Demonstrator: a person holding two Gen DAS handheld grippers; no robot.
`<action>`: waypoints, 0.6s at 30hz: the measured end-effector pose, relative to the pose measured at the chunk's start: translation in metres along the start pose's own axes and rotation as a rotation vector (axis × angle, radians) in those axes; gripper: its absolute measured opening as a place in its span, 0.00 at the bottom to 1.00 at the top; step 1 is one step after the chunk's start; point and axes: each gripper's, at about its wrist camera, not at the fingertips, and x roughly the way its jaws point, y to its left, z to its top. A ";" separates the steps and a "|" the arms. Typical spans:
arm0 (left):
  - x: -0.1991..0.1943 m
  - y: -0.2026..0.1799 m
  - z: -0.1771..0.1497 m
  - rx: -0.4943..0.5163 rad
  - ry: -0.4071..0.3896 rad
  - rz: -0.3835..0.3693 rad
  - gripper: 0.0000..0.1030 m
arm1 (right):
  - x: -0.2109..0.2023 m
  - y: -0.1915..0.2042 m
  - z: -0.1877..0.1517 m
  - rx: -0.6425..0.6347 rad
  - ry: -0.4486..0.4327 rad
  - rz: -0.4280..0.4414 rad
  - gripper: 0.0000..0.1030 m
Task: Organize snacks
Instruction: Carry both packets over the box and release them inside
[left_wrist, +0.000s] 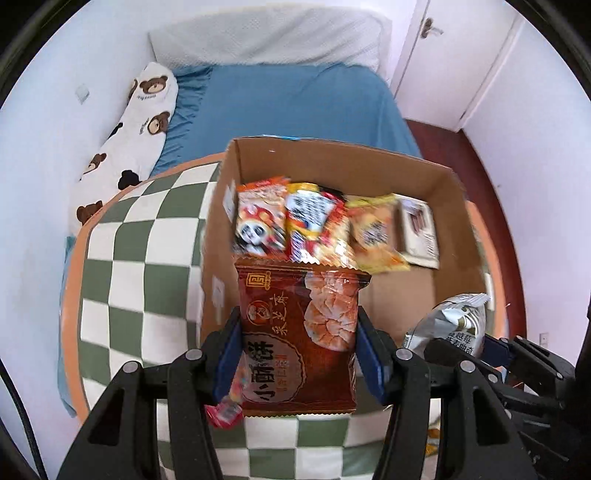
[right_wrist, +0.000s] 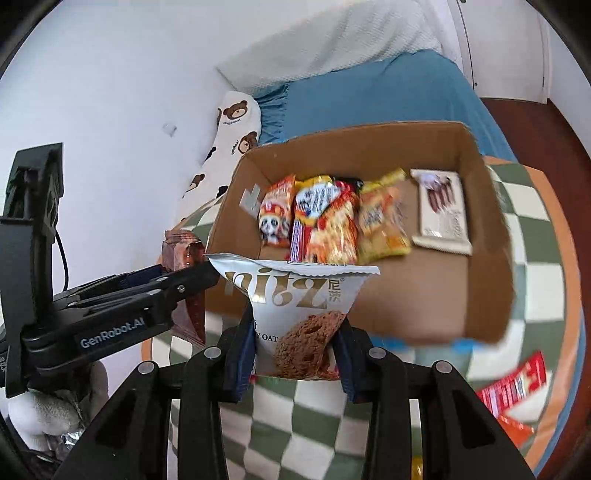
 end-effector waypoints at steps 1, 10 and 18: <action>0.012 0.007 0.008 0.004 0.028 0.006 0.52 | 0.010 0.002 0.008 0.005 0.013 -0.001 0.39; 0.091 0.040 0.037 -0.021 0.213 0.048 0.52 | 0.100 -0.006 0.035 0.023 0.146 -0.058 0.39; 0.117 0.041 0.033 -0.007 0.294 0.052 0.54 | 0.136 -0.016 0.031 0.040 0.241 -0.045 0.43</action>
